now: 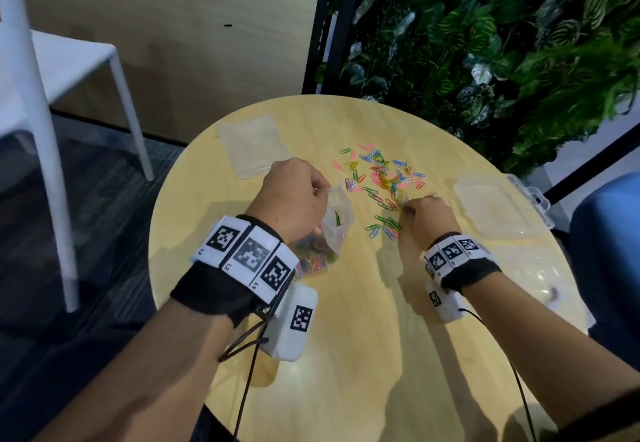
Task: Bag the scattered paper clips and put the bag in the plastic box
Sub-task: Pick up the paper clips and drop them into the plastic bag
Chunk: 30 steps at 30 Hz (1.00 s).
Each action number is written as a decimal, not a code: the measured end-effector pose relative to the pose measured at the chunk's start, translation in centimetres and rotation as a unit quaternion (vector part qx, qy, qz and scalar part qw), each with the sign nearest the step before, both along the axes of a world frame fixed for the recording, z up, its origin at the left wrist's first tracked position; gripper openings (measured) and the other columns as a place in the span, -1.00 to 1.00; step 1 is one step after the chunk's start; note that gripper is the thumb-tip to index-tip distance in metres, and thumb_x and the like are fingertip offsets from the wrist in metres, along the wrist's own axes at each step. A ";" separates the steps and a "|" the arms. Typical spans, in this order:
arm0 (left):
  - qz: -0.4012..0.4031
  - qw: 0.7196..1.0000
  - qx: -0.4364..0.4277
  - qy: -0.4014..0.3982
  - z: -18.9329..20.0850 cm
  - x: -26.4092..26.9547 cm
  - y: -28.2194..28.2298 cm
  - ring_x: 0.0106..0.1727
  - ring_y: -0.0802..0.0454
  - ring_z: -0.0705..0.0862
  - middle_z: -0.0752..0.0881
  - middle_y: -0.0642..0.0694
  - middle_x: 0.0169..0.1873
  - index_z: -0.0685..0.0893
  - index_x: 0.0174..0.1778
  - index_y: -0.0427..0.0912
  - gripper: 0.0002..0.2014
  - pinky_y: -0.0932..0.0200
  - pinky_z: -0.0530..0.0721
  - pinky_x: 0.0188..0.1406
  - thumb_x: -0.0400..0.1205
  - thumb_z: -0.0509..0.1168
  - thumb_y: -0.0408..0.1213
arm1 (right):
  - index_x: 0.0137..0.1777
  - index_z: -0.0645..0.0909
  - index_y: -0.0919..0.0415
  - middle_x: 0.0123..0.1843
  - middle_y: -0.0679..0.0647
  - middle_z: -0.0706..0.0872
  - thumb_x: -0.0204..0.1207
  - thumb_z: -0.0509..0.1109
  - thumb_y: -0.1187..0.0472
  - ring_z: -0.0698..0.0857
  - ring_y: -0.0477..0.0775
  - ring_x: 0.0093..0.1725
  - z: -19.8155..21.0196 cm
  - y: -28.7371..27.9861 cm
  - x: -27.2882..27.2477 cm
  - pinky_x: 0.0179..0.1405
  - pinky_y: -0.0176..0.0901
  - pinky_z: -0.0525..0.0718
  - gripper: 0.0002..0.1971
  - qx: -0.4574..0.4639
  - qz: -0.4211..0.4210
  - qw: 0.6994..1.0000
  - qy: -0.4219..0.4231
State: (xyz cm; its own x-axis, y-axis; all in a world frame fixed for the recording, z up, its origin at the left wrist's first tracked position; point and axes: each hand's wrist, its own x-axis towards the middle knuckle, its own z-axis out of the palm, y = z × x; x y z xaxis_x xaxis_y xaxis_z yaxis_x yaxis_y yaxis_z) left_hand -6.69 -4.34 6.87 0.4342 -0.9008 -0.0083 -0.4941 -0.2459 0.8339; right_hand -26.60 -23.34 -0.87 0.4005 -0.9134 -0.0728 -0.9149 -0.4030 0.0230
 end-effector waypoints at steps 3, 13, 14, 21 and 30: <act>0.002 1.000 0.006 0.006 0.0 -0.2 0.0 -0.47 -0.05 0.84 0.83 -0.11 -0.28 0.85 -0.10 -0.25 -0.79 0.03 0.87 -0.32 0.72 0.29 -0.38 | 0.07 0.78 0.12 -0.07 0.21 0.76 0.55 0.32 0.25 0.69 0.23 -0.14 0.8 0.3 -0.6 -0.13 -0.08 0.70 -0.78 0.010 0.014 1.000 -0.013; -0.014 1.000 0.026 0.007 -0.6 -1.8 -0.9 -0.50 0.01 0.83 0.83 -0.14 -0.35 0.83 -0.06 -0.24 -0.82 0.00 0.87 -0.27 0.71 0.30 -0.35 | 0.11 0.71 0.36 0.08 0.25 0.77 0.52 0.43 0.42 0.80 0.04 -0.05 4.3 1.0 -3.7 -0.16 -0.27 0.81 -0.82 0.379 -0.233 0.697 -0.563; -0.016 0.999 0.029 0.012 -0.7 -1.9 -1.0 -0.50 0.00 0.83 0.83 -0.15 -0.38 0.83 -0.08 -0.24 -0.81 -0.01 0.87 -0.29 0.71 0.30 -0.36 | 0.16 0.68 0.38 0.09 0.21 0.76 0.55 0.39 0.42 0.80 -0.01 -0.05 5.1 1.8 -3.3 -0.19 -0.33 0.79 -0.79 0.421 -0.214 0.659 -0.585; -0.015 0.999 0.027 0.041 -0.7 -3.0 -1.4 -0.51 -0.07 0.83 0.82 -0.14 -0.41 0.84 -0.16 -0.32 -0.74 -0.13 0.87 -0.36 0.73 0.26 -0.39 | 0.17 0.67 0.46 -0.04 0.16 0.80 0.59 0.33 0.43 0.80 -0.03 -0.05 8.0 8.2 1.2 -0.14 -0.34 0.78 -0.80 0.512 -0.116 0.650 -0.549; -0.047 0.997 0.028 0.062 -0.4 -2.1 -0.4 -0.50 -0.05 0.84 0.85 -0.16 -0.31 0.82 -0.08 -0.25 -0.80 0.23 0.73 -0.52 0.74 0.29 -0.35 | 0.17 0.68 0.53 -0.11 0.28 0.77 0.51 0.39 0.53 0.78 0.01 -0.27 7.8 10.9 3.3 -0.10 -0.26 0.80 -0.76 0.414 -0.044 0.768 -0.487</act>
